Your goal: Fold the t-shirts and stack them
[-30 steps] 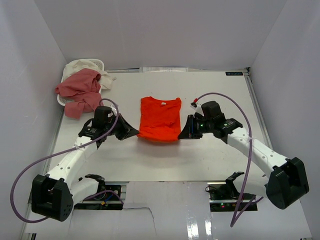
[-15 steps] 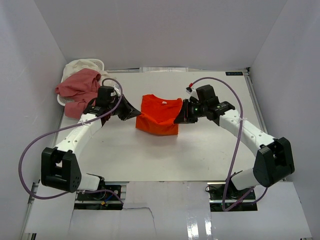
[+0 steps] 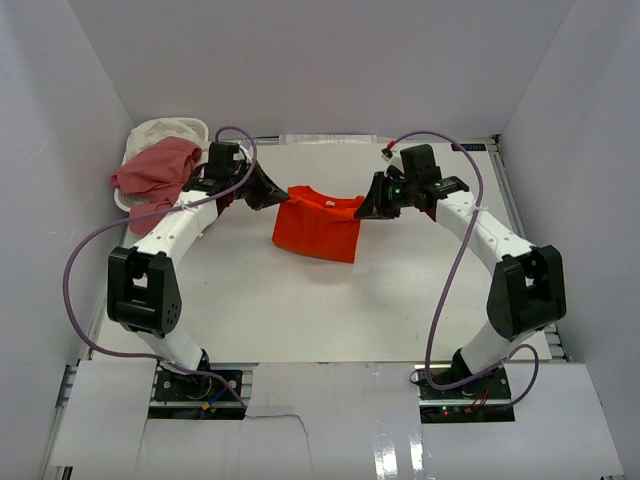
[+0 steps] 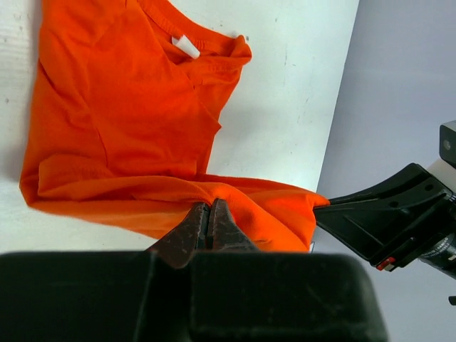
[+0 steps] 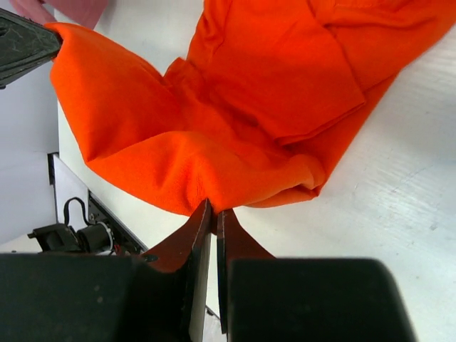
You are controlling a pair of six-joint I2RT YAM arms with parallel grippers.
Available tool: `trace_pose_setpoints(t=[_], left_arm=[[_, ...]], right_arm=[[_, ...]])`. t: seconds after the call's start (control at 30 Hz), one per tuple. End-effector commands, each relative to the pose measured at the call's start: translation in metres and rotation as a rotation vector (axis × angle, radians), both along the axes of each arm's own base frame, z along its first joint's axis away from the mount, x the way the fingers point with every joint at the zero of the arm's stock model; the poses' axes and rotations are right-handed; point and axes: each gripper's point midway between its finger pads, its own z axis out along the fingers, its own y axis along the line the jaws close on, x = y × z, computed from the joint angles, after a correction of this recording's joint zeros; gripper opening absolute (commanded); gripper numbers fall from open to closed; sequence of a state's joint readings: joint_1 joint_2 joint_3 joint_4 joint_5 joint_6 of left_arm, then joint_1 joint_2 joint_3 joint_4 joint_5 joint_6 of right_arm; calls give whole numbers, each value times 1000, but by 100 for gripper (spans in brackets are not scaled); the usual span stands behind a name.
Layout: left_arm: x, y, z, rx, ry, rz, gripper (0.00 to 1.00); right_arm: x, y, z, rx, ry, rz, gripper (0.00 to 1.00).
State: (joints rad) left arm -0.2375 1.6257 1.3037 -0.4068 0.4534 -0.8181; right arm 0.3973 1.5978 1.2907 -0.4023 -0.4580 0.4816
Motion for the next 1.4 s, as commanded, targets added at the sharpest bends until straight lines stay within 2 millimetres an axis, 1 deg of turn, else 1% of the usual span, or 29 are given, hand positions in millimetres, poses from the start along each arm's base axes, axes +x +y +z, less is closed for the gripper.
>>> trace_pose_setpoints(t=[0.0, 0.03, 0.13, 0.17, 0.2, 0.23, 0.3, 0.33, 0.4, 0.43, 0.47, 0.53, 0.57, 0.6, 0.67, 0.7, 0.77, 0.83, 0.87, 0.93, 0.97, 1.0, 1.03, 1.07, 1.1, 1.17, 1.2, 1.3, 1.37], left_arm=[[25, 0, 7, 8, -47, 8, 0], [30, -1, 4, 8, -44, 9, 0], [46, -3, -9, 13, -34, 17, 0], [50, -4, -21, 21, -12, 19, 0], [57, -3, -19, 22, -23, 25, 0], [61, -3, -22, 28, -21, 31, 0], [73, -3, -30, 27, -13, 38, 0], [77, -2, -33, 25, -5, 41, 0], [87, -4, -40, 10, 12, 46, 0], [91, -3, -41, 12, 10, 50, 0], [96, -2, -42, 19, 7, 61, 0], [107, -3, -44, 19, 1, 66, 0], [111, -4, -45, 19, -1, 66, 0], [115, -4, -46, 20, 4, 69, 0], [128, -4, -45, 26, -6, 82, 0], [132, -2, -45, 31, -7, 89, 0], [143, -3, -44, 33, -21, 95, 0], [151, -3, -54, 42, -11, 101, 2], [158, -4, -47, 35, -31, 103, 4], [163, -5, -52, 33, -23, 102, 7], [168, -5, -56, 29, -18, 107, 13], [170, -5, -59, 31, -19, 111, 21], [174, -6, -65, 33, -16, 115, 32], [178, -6, -64, 31, -38, 118, 58], [182, -4, -64, 34, -50, 127, 72], [190, -3, -58, 27, -94, 135, 94], [194, -2, -54, 27, -119, 136, 98], [202, 3, -26, 45, -215, 143, 98], [202, 8, -11, 72, -259, 157, 98]], right_arm=[[24, 0, 17, 16, -61, 18, 8], [29, 0, 10, 11, -52, 23, 8], [45, -1, 6, 9, -46, 19, 8], [49, -1, 5, 9, -47, 19, 8], [55, -2, -3, 5, -25, 15, 8], [62, -1, 3, 10, -43, 13, 8], [71, -2, -6, 10, -22, 15, 8], [79, -2, 1, 12, -38, 13, 8], [88, -3, -8, 9, -19, 7, 8], [91, -3, -9, 9, -14, 5, 8], [99, -4, -3, 14, -32, 2, 8], [105, -4, -12, 12, -9, 4, 8], [113, -4, -6, 17, -24, -1, 8], [118, -5, -14, 13, -8, 0, 8], [128, -8, -10, 20, -15, -8, 8], [132, -7, -18, 25, 3, -5, 9], [140, -9, -21, 30, 6, -9, 9], [151, -8, -25, 37, 4, -9, 10], [155, -10, -28, 42, 8, -12, 13], [165, -8, -33, 52, 10, -12, 18], [170, -8, -45, 49, 24, -10, 26], [177, -8, -41, 51, 2, -16, 27], [183, -9, -48, 40, 2, -29, 32], [187, -9, -46, 40, -13, -34, 35], [193, -9, -45, 41, -41, -42, 38], [199, -11, -39, 36, -73, -71, 43], [202, -13, -39, 30, -92, -82, 45], [204, -20, -22, -2, -158, -109, 48], [198, -24, -15, -28, -186, -114, 48]])
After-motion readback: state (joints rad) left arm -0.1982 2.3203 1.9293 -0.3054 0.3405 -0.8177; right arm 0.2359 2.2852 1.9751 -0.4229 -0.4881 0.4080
